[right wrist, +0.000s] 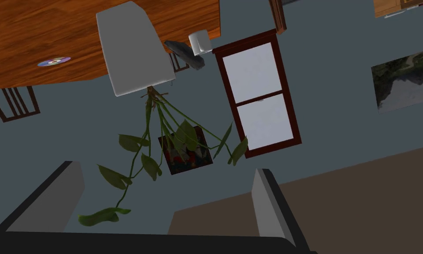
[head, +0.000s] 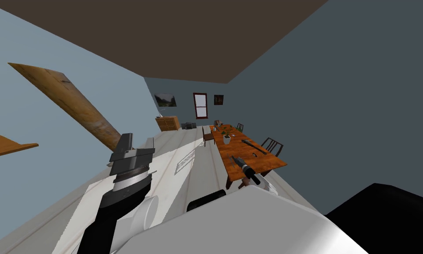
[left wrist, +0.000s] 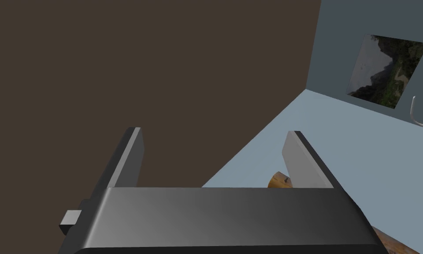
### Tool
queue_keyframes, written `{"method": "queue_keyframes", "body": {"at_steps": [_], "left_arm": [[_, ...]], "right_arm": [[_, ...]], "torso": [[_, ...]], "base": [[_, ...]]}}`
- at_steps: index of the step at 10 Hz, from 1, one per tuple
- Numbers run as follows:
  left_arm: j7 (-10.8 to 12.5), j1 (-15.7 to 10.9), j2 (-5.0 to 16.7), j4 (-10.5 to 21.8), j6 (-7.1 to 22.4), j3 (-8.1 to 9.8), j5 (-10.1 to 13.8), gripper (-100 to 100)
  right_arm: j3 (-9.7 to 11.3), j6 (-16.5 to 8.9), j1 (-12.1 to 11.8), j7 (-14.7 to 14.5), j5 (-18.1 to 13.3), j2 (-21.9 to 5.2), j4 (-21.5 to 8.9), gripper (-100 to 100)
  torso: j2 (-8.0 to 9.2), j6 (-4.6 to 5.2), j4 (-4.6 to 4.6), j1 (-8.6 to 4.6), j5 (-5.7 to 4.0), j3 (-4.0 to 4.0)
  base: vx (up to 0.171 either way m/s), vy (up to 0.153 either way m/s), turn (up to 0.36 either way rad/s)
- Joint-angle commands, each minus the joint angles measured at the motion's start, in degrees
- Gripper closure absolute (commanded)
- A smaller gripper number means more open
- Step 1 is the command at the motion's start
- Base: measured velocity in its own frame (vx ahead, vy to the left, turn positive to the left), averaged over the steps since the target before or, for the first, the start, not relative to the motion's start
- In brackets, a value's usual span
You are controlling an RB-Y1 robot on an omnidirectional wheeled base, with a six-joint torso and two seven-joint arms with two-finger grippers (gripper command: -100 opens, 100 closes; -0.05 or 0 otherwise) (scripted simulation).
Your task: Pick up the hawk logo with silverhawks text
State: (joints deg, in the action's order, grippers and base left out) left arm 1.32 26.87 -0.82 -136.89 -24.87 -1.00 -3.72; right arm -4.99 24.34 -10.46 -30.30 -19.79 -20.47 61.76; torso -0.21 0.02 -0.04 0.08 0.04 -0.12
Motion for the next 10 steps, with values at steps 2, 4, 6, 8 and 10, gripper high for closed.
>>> {"method": "queue_keyframes", "body": {"at_steps": [2, 4, 6, 8, 10], "left_arm": [[0.0, 0.0, 0.0, 0.0, 0.0, 0.00, 0.0, 0], [0.0, 0.0, 0.0, 0.0, 0.0, 0.00, 0.0, 0], [0.0, 0.0, 0.0, 0.0, 0.0, 0.00, 0.0, 0], [0.0, 0.0, 0.0, 0.0, 0.0, 0.00, 0.0, 0], [0.0, 0.0, 0.0, 0.0, 0.0, 0.00, 0.0, 0]], "right_arm": [[0.2, 0.0, 0.8, -1.1, -1.6, -0.8, -4.1, -100], [0.4, 0.1, 1.3, -1.8, -2.6, -1.2, -7.6, -100], [0.4, 0.1, 1.3, -1.8, -2.6, -1.2, -8.4, -100], [0.6, 0.1, 1.7, -2.4, -3.6, -1.7, -11.4, -100], [1.0, 0.2, 2.4, -3.4, -5.5, -2.4, -15.7, -100]], "torso": [[0.02, 0.01, 0.00, -0.02, 0.00, 0.01], [-0.01, 0.01, -0.01, 0.00, 0.00, -0.01], [-0.01, 0.02, -0.01, -0.07, -0.01, -0.01], [0.06, 0.01, 0.01, -0.04, -0.01, 0.03], [-0.03, 0.00, 0.00, -0.07, -0.01, -0.02]], "base": [[0.067, 0.023, 0.072], [0.072, 0.011, 0.075], [0.048, -0.001, 0.027], [0.055, 0.010, 0.075], [0.096, -0.008, 0.104]]}}
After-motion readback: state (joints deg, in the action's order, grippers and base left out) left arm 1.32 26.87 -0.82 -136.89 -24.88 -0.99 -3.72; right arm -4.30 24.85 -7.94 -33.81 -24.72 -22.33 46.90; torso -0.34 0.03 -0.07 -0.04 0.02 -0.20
